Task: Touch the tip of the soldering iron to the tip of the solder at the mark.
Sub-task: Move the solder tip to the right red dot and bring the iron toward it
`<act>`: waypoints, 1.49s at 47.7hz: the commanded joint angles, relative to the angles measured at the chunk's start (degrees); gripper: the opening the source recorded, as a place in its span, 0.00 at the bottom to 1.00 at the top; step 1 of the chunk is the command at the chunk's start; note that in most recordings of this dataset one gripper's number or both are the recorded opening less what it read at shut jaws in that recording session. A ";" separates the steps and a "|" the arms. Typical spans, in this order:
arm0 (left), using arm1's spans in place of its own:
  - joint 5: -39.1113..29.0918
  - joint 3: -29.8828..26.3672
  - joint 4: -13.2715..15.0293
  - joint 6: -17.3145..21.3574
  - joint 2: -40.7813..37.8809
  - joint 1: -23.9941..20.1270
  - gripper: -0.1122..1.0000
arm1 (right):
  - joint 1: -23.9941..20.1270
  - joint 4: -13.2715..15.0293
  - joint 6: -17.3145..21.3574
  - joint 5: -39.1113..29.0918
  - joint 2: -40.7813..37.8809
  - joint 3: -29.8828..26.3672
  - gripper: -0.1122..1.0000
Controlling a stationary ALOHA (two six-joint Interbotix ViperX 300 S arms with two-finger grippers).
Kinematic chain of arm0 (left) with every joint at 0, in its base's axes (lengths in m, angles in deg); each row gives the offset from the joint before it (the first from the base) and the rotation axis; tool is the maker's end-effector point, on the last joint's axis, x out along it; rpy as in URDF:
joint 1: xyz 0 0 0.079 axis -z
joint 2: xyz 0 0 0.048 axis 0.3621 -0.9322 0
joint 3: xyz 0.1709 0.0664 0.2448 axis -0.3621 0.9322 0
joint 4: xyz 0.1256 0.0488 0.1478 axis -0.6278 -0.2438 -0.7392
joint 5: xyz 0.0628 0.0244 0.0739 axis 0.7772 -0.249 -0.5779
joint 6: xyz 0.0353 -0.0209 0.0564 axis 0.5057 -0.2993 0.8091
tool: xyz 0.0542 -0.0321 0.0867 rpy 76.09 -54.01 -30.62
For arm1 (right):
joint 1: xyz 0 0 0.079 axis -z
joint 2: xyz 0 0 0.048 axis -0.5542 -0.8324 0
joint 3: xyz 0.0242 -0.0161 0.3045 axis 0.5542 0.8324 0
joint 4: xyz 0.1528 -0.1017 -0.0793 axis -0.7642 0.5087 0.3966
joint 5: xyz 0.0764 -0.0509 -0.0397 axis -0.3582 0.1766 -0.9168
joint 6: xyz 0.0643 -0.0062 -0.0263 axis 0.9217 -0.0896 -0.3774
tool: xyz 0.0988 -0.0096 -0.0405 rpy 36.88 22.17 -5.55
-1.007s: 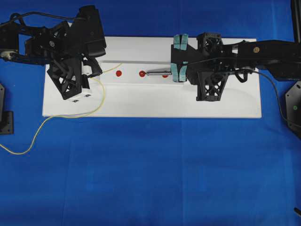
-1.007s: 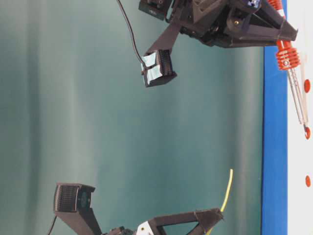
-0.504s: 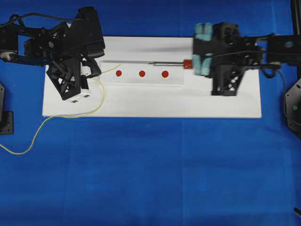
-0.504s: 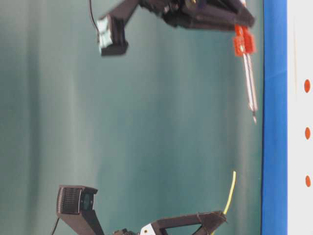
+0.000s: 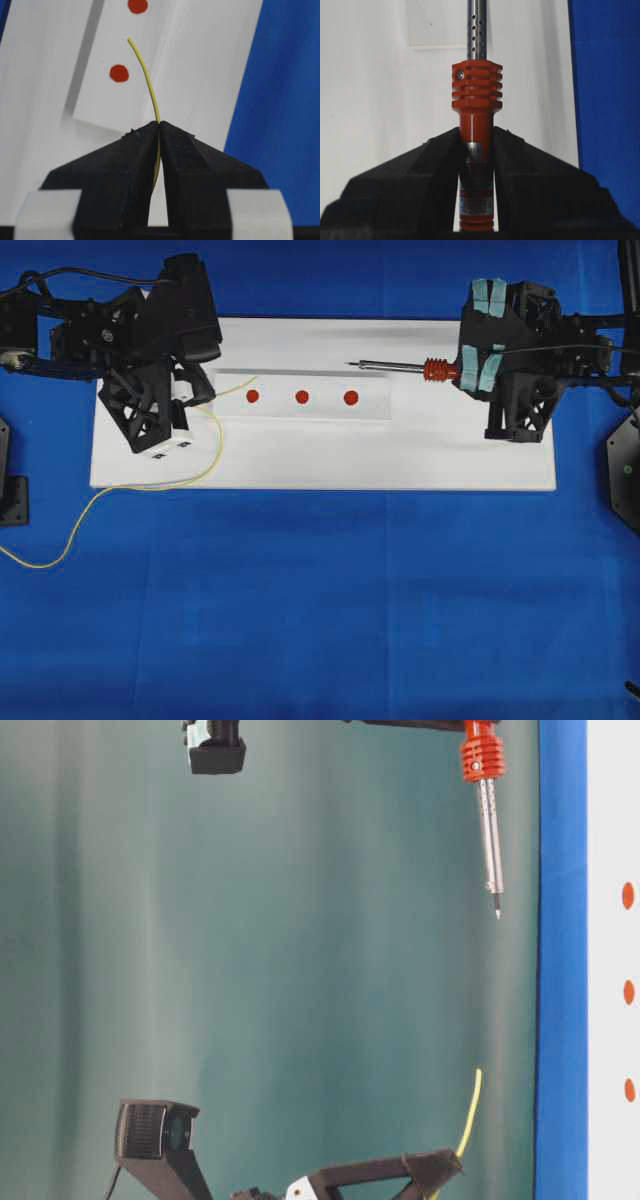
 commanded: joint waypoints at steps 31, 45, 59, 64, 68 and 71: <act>1.14 -19.34 -0.18 0.26 -23.73 1.05 0.11 | 1.85 0.18 0.00 -0.97 0.79 -0.09 0.15; 1.05 -21.71 -0.26 0.35 -28.30 0.97 0.11 | 1.85 0.18 0.00 -0.70 0.79 0.53 0.15; 1.05 -21.45 -0.26 0.35 -28.30 0.79 0.11 | 1.85 0.00 0.09 -0.62 0.79 0.88 0.15; 1.14 -21.62 -0.18 0.44 -28.65 0.70 0.11 | 1.85 0.09 0.09 -0.62 0.70 0.97 0.15; 1.05 -21.88 -0.18 0.44 -28.92 0.62 0.11 | 1.85 -0.09 0.09 -0.62 0.79 1.14 0.15; 1.05 -21.88 -0.26 0.44 -29.09 0.53 0.11 | 1.85 0.00 0.09 -0.53 0.79 1.32 0.15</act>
